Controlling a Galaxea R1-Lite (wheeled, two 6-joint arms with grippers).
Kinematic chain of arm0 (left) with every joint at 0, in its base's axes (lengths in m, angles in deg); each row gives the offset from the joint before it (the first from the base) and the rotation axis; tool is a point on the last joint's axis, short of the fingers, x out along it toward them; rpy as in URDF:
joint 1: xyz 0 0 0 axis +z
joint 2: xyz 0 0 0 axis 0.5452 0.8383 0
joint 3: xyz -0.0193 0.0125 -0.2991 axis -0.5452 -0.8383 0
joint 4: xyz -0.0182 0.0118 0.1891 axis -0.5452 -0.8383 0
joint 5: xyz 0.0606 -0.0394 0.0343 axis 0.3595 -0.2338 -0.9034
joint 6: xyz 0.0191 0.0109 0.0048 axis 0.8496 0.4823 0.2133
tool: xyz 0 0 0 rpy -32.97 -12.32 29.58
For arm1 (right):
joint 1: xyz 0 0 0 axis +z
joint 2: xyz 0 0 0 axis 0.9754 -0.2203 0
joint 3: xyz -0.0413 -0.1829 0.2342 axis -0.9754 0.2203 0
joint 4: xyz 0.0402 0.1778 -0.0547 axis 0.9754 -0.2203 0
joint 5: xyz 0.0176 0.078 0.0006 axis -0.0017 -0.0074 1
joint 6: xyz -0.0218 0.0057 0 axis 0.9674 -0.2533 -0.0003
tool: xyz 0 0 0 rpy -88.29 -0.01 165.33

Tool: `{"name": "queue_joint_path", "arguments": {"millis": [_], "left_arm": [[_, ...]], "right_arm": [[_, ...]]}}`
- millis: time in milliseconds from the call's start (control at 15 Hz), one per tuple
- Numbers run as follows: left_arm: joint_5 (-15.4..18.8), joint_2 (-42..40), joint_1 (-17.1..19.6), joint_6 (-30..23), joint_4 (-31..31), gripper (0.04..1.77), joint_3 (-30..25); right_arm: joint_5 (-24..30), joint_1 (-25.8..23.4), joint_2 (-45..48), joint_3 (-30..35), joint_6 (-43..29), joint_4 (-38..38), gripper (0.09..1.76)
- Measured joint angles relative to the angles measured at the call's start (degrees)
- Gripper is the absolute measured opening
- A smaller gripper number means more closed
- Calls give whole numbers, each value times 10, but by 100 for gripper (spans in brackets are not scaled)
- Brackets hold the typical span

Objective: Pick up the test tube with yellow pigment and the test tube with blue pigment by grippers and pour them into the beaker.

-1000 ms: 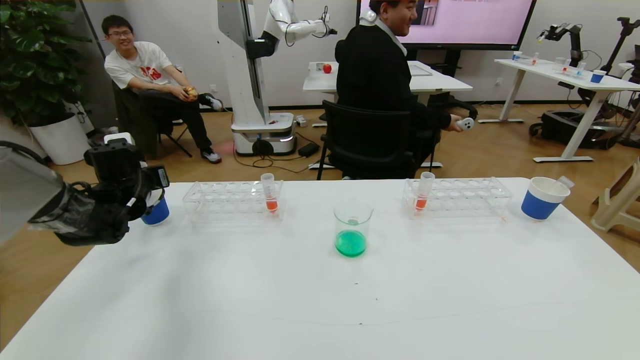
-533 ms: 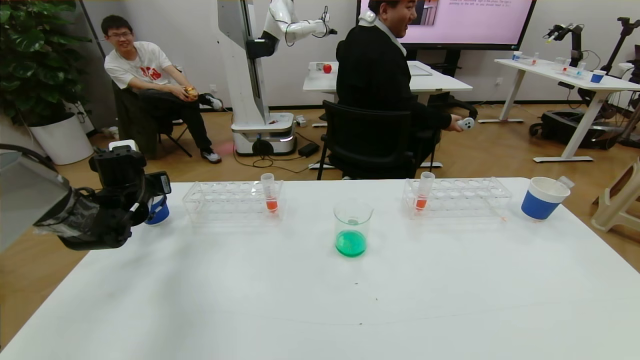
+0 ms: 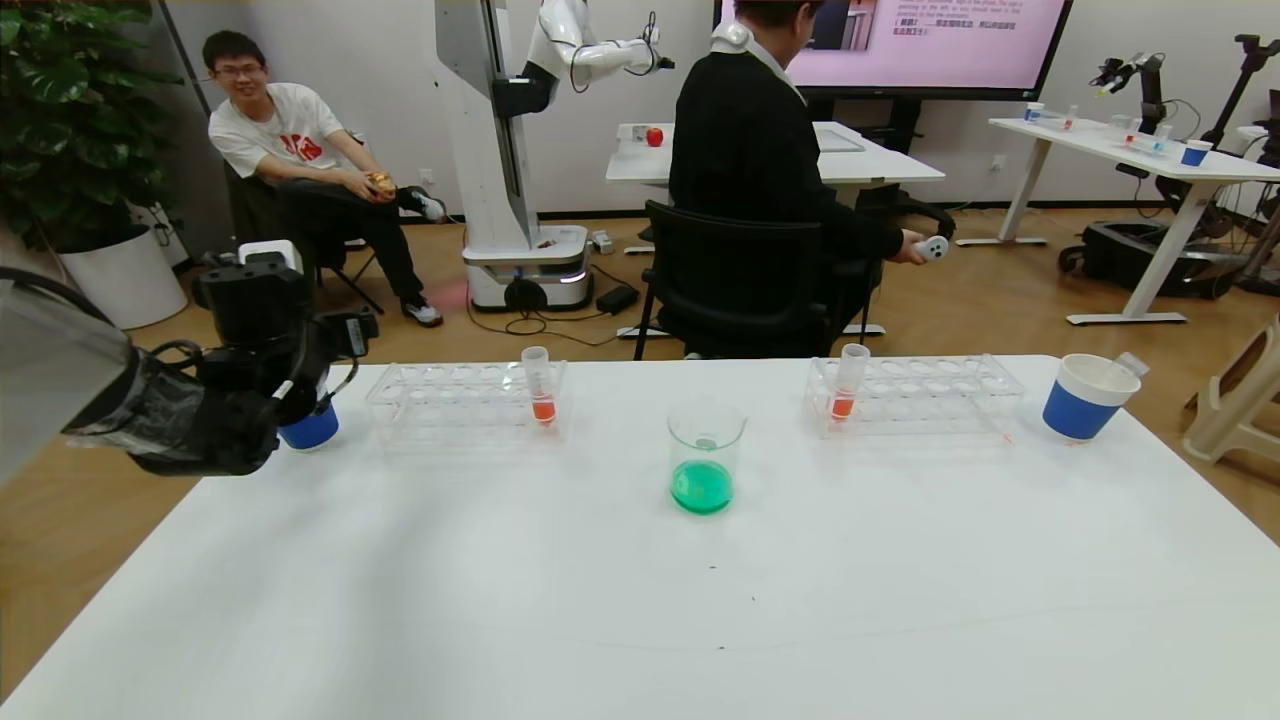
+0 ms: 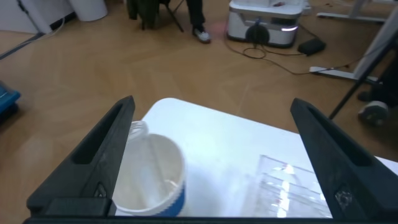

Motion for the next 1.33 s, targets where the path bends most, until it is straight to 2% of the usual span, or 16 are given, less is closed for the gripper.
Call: {"name": "queue_joint_path", "arguments": {"millis": [133,267,400,600,867,1000,1133,1333], "left_arm": [[9,-24,-52,0,-2,174,-1],[36,-62,-87,0,-4,174,-16],[61,-111,-105,7,-22,174,-42],[72,-201,-109,31,-47,174,-84],[80,-330,-92,61,-57,174,-157],[82,-396,-70,72,-58,174,-204],[88,-461,-32,75,-58,174,-252],[128,-559,44,74,-58,174,-331]], "right_arm": [[0,0,0,0,0,0,174],[0,0,0,0,0,0,174],[0,0,0,0,0,0,174],[0,0,0,0,0,0,174],[0,0,0,0,0,0,174],[0,0,0,0,0,0,174],[0,0,0,0,0,0,174],[0,0,0,0,0,0,174]]}}
